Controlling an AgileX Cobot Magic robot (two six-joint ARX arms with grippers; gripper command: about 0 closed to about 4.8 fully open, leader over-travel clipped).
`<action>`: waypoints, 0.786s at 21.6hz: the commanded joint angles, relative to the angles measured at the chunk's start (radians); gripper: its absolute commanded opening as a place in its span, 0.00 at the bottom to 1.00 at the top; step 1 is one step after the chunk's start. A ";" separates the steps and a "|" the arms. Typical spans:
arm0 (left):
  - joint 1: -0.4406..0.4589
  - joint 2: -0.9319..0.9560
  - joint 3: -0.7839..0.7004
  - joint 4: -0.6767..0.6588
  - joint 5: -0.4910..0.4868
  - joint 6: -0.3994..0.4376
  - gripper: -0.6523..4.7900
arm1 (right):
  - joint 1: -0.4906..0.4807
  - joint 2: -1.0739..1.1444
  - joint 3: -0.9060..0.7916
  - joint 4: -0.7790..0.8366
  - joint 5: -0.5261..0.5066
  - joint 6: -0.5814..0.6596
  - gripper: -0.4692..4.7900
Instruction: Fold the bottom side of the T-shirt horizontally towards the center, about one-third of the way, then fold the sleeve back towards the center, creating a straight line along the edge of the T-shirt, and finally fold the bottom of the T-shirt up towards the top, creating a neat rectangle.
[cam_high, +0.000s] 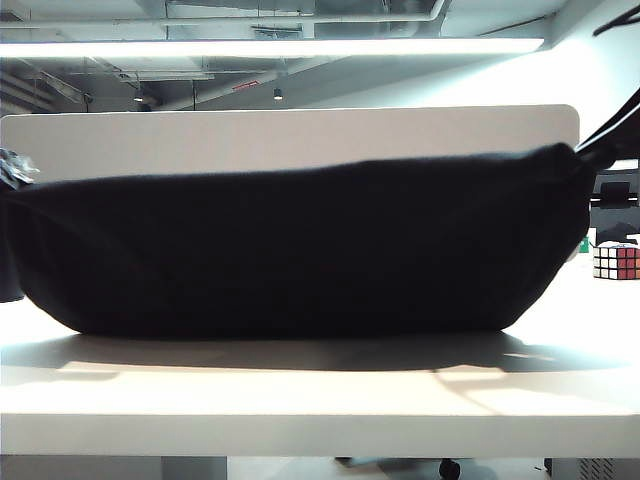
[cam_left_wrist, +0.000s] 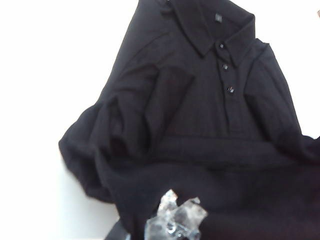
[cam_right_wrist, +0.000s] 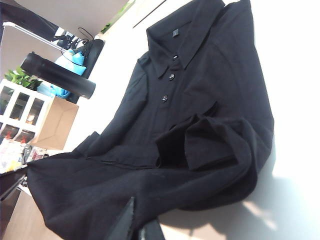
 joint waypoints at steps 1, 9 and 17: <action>0.002 0.085 0.003 0.186 0.042 -0.074 0.11 | 0.002 0.096 0.053 0.103 0.006 -0.008 0.09; -0.013 0.342 0.119 0.470 0.079 -0.172 0.11 | 0.005 0.375 0.221 0.243 0.002 -0.015 0.09; -0.053 0.539 0.345 0.493 0.077 -0.171 0.11 | 0.005 0.555 0.336 0.306 0.003 -0.019 0.09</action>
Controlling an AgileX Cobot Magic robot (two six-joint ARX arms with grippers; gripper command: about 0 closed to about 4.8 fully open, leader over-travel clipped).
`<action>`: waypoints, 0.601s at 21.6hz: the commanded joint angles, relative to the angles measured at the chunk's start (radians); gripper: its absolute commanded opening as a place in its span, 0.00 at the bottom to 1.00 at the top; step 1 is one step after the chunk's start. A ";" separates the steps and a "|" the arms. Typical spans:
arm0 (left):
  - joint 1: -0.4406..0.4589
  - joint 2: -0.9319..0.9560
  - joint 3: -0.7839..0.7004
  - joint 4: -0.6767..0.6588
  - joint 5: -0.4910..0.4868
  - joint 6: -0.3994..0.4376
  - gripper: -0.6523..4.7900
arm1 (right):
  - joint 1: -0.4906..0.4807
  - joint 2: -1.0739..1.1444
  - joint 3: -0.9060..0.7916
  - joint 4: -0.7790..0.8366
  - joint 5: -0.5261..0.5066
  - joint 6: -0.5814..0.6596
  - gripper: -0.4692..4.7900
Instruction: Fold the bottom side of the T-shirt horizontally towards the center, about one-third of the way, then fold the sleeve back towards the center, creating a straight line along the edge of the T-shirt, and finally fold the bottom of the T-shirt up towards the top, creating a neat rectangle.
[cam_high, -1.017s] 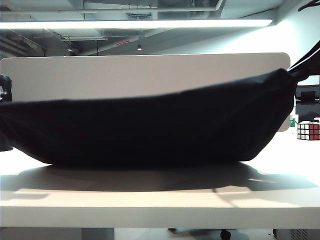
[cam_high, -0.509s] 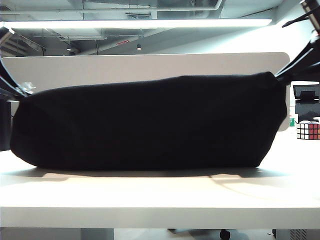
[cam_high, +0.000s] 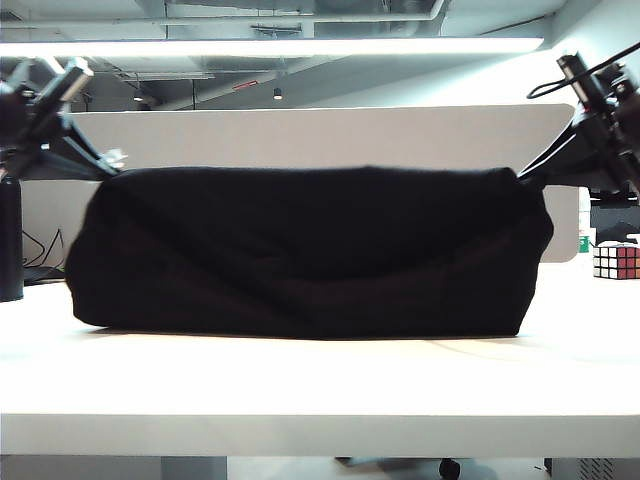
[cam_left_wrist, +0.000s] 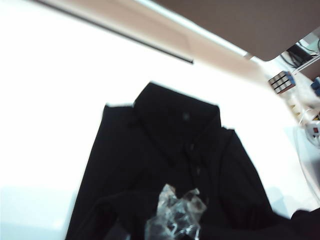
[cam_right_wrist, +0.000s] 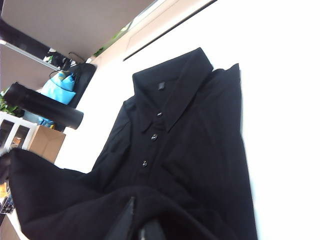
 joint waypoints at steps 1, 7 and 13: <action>-0.018 0.068 0.088 0.026 -0.007 0.002 0.11 | 0.000 0.062 0.064 0.045 -0.002 -0.008 0.09; -0.031 0.228 0.262 0.033 -0.019 -0.002 0.11 | 0.002 0.213 0.219 0.045 0.002 -0.019 0.09; -0.031 0.362 0.398 0.033 -0.037 -0.021 0.11 | 0.003 0.355 0.349 0.045 0.019 -0.019 0.09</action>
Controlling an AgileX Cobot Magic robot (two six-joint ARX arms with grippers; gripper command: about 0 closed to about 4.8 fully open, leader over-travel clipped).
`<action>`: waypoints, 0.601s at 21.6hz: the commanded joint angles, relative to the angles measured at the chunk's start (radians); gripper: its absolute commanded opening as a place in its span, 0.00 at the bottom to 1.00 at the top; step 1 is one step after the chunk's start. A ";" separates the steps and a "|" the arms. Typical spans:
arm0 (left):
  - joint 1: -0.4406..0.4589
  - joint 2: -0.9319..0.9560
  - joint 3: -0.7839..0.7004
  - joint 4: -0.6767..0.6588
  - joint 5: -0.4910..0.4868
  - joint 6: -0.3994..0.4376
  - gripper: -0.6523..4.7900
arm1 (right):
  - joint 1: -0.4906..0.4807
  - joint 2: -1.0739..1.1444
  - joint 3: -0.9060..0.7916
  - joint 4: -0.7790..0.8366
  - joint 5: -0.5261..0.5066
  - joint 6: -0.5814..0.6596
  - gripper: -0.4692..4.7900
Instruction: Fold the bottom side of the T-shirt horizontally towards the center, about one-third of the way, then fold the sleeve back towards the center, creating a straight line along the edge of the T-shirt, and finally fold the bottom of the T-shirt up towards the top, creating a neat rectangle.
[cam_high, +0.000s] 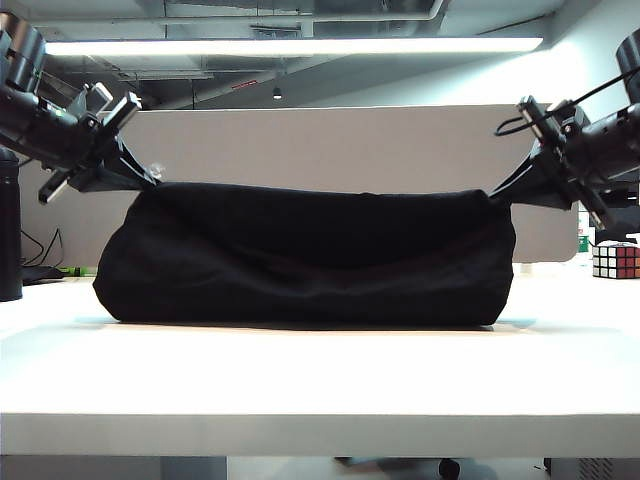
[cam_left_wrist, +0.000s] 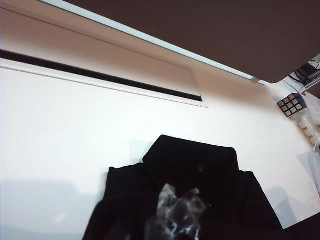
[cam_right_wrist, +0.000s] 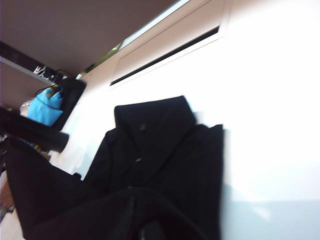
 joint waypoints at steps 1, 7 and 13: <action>0.001 0.043 0.045 0.023 -0.027 -0.014 0.11 | 0.001 0.042 0.048 0.018 0.016 -0.007 0.09; -0.005 0.163 0.150 0.063 -0.085 -0.023 0.11 | 0.000 0.177 0.188 0.017 0.045 -0.006 0.09; -0.024 0.283 0.282 0.063 -0.089 -0.056 0.11 | 0.001 0.289 0.307 -0.005 0.080 -0.007 0.09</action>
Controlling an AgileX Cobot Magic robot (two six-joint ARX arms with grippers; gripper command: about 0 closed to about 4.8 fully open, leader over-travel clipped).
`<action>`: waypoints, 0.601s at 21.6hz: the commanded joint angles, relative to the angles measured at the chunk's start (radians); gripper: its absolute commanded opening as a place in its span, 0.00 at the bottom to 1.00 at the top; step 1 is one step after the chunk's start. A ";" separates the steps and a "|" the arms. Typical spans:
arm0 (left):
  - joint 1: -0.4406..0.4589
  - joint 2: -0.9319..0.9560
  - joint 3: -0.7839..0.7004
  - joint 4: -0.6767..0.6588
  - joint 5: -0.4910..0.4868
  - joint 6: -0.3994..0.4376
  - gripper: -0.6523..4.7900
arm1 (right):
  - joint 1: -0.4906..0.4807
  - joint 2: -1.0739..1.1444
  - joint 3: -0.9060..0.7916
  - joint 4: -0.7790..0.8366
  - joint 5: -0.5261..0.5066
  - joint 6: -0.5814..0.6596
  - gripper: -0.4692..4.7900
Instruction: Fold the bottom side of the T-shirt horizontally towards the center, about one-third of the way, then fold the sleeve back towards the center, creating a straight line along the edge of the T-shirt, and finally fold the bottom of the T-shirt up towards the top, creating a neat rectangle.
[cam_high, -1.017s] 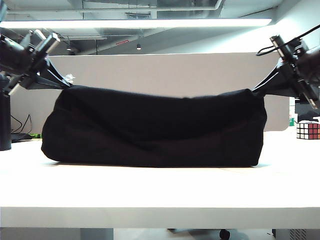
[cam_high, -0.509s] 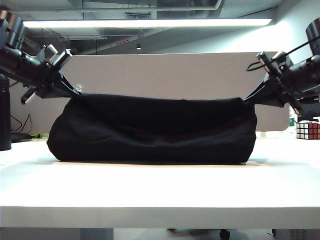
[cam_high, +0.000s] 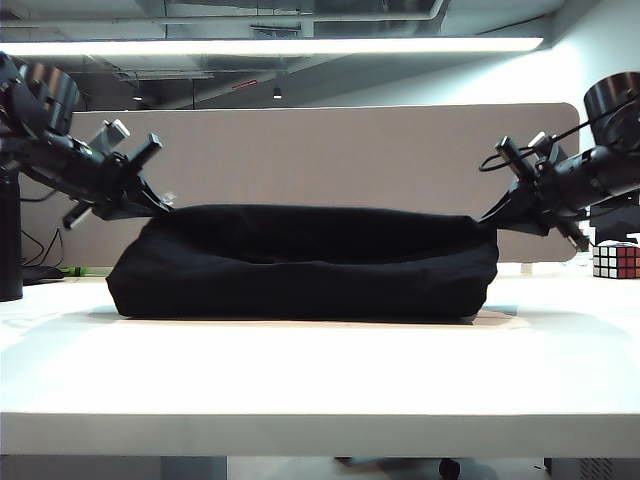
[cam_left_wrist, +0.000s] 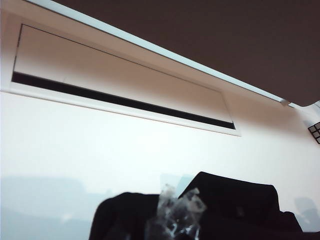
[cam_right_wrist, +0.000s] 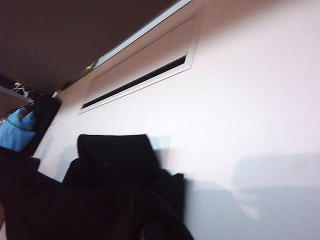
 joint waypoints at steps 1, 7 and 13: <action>-0.023 0.074 0.092 0.020 -0.019 -0.022 0.11 | 0.000 0.065 0.080 -0.006 0.040 -0.006 0.09; -0.039 0.111 0.154 0.031 -0.100 0.002 0.11 | -0.010 0.087 0.098 0.046 0.112 -0.014 0.09; -0.018 0.111 0.153 0.011 -0.108 0.012 0.59 | -0.019 0.087 0.098 0.072 0.116 -0.018 0.89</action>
